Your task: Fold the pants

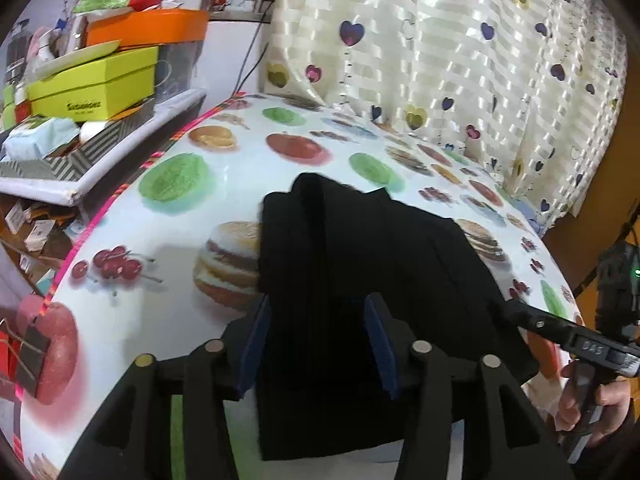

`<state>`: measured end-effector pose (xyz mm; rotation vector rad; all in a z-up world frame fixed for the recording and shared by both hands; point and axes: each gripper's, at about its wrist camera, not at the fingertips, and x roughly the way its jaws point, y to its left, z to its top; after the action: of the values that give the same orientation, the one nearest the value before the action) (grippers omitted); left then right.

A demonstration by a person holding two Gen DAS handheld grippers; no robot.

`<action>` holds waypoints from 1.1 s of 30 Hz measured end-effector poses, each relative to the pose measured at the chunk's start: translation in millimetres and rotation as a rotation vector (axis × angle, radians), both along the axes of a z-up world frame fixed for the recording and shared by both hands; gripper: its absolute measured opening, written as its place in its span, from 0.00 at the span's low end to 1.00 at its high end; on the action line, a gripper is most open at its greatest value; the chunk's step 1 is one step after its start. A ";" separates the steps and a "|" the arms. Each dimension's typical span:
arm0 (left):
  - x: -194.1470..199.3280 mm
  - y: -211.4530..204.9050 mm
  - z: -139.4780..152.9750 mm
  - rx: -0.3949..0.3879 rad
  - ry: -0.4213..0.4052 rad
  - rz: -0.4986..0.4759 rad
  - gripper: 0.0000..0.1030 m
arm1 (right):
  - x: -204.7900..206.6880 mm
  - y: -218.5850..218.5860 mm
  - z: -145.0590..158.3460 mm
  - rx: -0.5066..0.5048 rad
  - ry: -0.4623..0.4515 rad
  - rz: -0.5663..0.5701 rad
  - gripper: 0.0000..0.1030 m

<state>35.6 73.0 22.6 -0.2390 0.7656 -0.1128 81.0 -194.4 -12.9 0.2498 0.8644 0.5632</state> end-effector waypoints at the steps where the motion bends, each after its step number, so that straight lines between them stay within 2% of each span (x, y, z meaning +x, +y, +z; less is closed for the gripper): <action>1: 1.9 -2.4 -1.1 0.007 0.001 -0.007 0.55 | 1.7 2.0 -0.9 -0.001 0.004 0.005 0.45; 3: 7.4 -4.1 -7.2 0.030 0.023 -0.002 0.55 | 2.4 3.7 -1.8 -0.005 0.005 0.011 0.45; 6: 8.5 -0.3 -13.3 0.037 0.034 0.028 0.62 | 4.0 4.9 -1.4 -0.012 0.005 0.016 0.45; 15: 3.4 0.8 -16.2 0.050 0.035 0.045 0.62 | 3.9 6.5 -3.1 -0.032 0.011 0.026 0.46; 18: 5.1 4.7 -19.3 0.015 0.047 0.054 0.62 | 1.8 12.1 -1.9 -0.079 -0.001 0.042 0.46; 20: 5.2 6.3 -20.6 -0.006 0.052 0.049 0.58 | -2.5 16.0 -1.8 -0.116 -0.014 0.054 0.45; 21: 4.4 4.9 -20.8 -0.008 0.051 0.044 0.56 | -4.2 17.8 -1.8 -0.131 -0.019 0.062 0.42; 22: 3.3 2.7 -20.1 0.000 0.046 0.039 0.53 | -7.2 20.9 -2.1 -0.143 -0.020 0.079 0.34; 25: 0.5 -5.8 -17.6 0.038 0.035 0.029 0.48 | -10.2 16.8 -3.6 -0.135 -0.014 0.067 0.29; 29: -5.3 -11.9 -16.8 0.040 0.036 0.009 0.47 | -21.8 7.9 -3.6 -0.139 -0.005 0.057 0.27; 33: -17.3 -26.0 -16.6 0.041 0.029 -0.050 0.47 | -39.3 -6.7 -2.8 -0.144 0.007 0.056 0.27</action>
<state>18.3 47.1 6.0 -0.1826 0.8019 -0.1412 41.6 -201.1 -15.8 0.0969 0.9171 0.5491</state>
